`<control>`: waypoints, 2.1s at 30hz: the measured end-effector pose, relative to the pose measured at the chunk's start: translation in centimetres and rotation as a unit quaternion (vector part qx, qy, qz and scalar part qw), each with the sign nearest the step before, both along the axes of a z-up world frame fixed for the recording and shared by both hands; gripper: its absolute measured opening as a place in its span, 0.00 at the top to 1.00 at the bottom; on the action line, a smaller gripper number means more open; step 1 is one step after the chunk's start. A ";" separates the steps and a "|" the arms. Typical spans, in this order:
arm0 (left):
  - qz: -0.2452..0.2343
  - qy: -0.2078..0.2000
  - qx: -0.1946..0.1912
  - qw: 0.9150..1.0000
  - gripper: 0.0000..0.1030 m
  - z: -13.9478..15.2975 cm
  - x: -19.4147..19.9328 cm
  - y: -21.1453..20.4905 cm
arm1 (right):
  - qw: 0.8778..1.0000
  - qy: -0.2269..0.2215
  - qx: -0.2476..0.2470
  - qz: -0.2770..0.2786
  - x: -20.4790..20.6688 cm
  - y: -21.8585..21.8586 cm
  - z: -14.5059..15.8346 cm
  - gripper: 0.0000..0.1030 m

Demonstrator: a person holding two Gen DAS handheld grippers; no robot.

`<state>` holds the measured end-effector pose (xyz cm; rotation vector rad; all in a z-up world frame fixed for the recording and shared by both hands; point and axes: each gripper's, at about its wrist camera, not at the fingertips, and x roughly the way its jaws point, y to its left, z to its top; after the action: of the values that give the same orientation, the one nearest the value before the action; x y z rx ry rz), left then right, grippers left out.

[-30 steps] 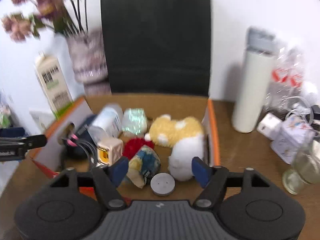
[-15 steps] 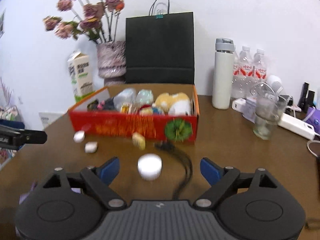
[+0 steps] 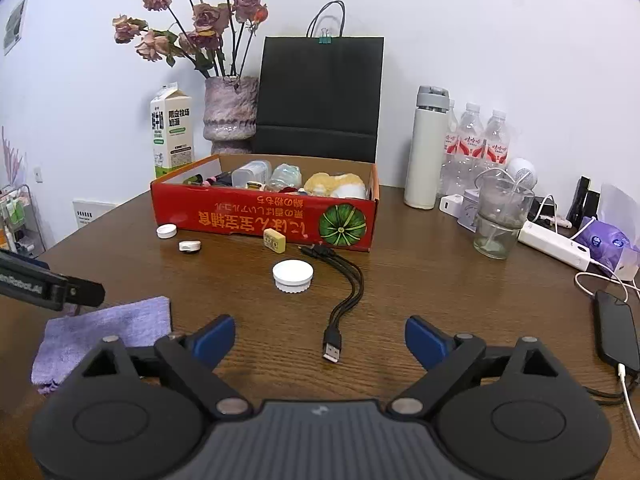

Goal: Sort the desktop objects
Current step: 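Move both tools back toward the remaining white caps, then grasp a white cap with the left tool while the right tool grasps another white cap, then drop both white caps into the cardboard box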

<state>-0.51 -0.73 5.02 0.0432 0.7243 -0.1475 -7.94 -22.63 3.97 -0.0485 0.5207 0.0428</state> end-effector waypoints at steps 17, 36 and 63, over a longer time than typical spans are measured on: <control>-0.028 -0.061 0.008 0.998 0.00 -0.3 0.5 -0.8 | 0.998 0.039 0.047 -0.012 3.7 0.6 -1.1 0.11; -0.062 -0.006 0.042 0.997 0.66 -4.0 15.7 -2.9 | 0.995 0.094 0.014 0.016 15.3 3.3 -4.0 0.64; -0.078 -0.049 0.089 0.992 0.71 -2.8 16.7 -5.0 | 0.998 0.039 0.048 0.031 13.0 1.5 0.6 0.64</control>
<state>16.24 -5.69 2.23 0.2764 0.6339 -0.2285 5.05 -21.10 4.55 0.0314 0.5944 0.1304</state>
